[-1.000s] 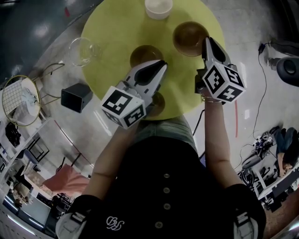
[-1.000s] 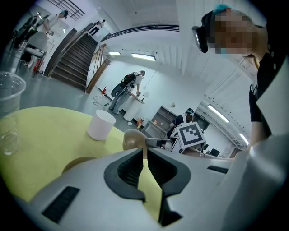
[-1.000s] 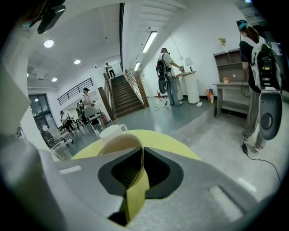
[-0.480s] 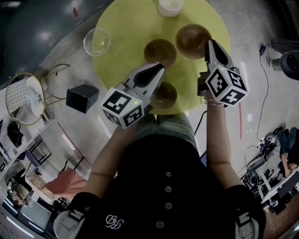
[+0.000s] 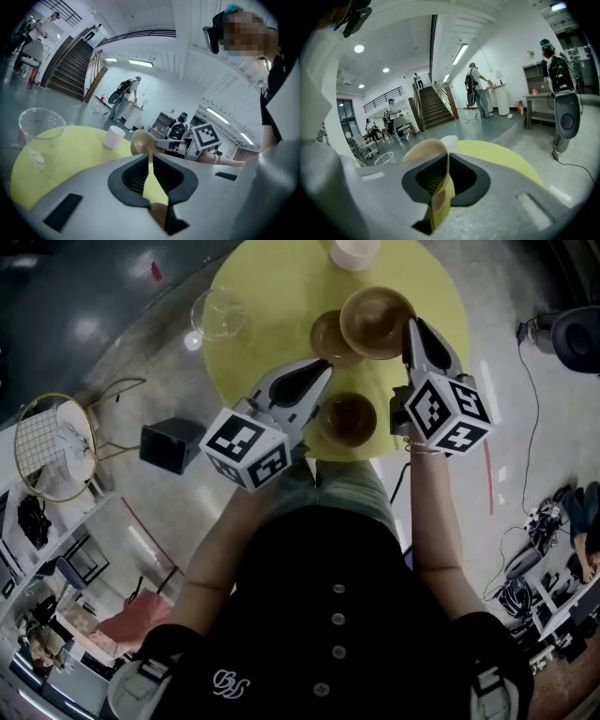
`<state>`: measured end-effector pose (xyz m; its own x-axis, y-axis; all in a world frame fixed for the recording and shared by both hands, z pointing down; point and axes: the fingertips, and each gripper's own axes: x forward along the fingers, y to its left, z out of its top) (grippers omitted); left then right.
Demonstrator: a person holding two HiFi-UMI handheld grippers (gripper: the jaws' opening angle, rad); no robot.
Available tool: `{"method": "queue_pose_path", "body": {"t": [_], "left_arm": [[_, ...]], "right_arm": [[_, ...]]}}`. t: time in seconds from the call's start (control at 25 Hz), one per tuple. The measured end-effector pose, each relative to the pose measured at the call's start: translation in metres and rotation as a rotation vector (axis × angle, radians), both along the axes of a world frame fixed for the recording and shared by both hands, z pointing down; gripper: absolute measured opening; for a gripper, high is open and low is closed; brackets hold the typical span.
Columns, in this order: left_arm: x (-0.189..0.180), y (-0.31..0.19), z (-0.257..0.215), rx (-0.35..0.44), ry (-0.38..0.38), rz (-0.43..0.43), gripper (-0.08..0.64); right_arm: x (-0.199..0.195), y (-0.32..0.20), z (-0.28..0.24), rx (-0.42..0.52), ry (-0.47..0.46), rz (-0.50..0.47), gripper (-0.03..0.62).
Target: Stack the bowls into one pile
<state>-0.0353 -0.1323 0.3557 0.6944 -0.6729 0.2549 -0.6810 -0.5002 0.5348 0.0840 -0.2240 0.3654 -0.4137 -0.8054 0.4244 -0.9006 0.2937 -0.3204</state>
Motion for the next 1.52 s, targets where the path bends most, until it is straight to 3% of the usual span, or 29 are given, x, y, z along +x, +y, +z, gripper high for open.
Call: {"method": "queue_pose_path", "body": {"t": [0.44,1.52], "left_arm": [[-0.027,0.012,0.010,-0.029,0.011,-0.008,0.039],[-0.024,0.018,0.052,-0.150,0.023,-0.037,0.040]], "right_arm": [[-0.029,0.019,0.017,-0.037,-0.002,-0.001,0.015],[-0.042,0.021,0.092,-0.223,0.038,-0.073,0.018]]}}
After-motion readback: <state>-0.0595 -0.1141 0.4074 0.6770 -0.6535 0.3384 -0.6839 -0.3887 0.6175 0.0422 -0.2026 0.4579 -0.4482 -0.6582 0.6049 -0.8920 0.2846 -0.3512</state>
